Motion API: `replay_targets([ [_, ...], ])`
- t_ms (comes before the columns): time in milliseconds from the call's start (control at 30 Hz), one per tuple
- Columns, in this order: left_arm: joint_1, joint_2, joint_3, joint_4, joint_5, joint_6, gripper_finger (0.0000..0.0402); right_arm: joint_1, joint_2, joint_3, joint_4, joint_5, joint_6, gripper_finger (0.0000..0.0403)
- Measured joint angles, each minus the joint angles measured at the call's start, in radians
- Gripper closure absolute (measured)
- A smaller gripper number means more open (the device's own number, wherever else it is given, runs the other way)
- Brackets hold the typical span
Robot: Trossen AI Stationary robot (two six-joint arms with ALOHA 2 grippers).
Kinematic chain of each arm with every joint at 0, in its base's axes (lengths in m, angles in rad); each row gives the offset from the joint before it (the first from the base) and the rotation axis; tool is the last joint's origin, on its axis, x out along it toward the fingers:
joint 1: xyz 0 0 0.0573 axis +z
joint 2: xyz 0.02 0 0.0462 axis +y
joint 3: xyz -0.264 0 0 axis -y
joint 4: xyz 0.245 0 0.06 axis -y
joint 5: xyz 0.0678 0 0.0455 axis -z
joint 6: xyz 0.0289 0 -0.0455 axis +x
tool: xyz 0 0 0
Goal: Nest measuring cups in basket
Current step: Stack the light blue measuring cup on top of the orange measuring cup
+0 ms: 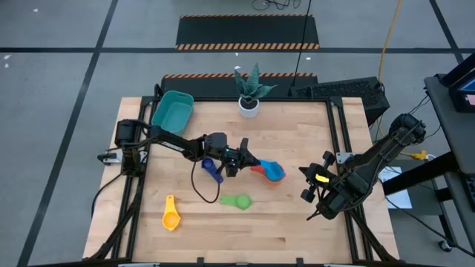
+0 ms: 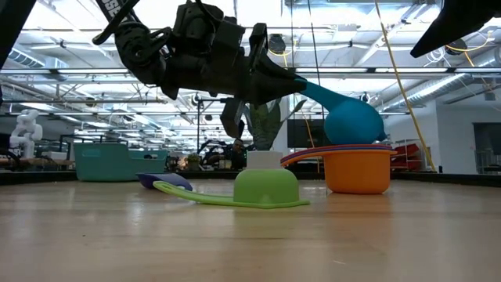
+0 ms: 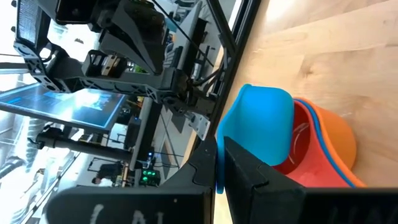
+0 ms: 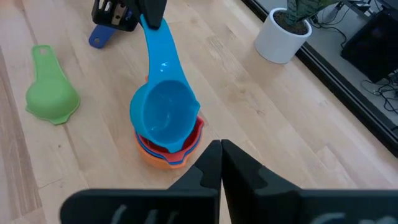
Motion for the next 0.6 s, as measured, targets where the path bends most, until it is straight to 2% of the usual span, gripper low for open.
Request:
replay_targets([
  [600, -0.009, 0.000, 0.029, -0.024, 0.000, 0.018, 0.0380, 0.000, -0.001, 0.000, 0.000, 0.003, -0.011, 0.0403],
])
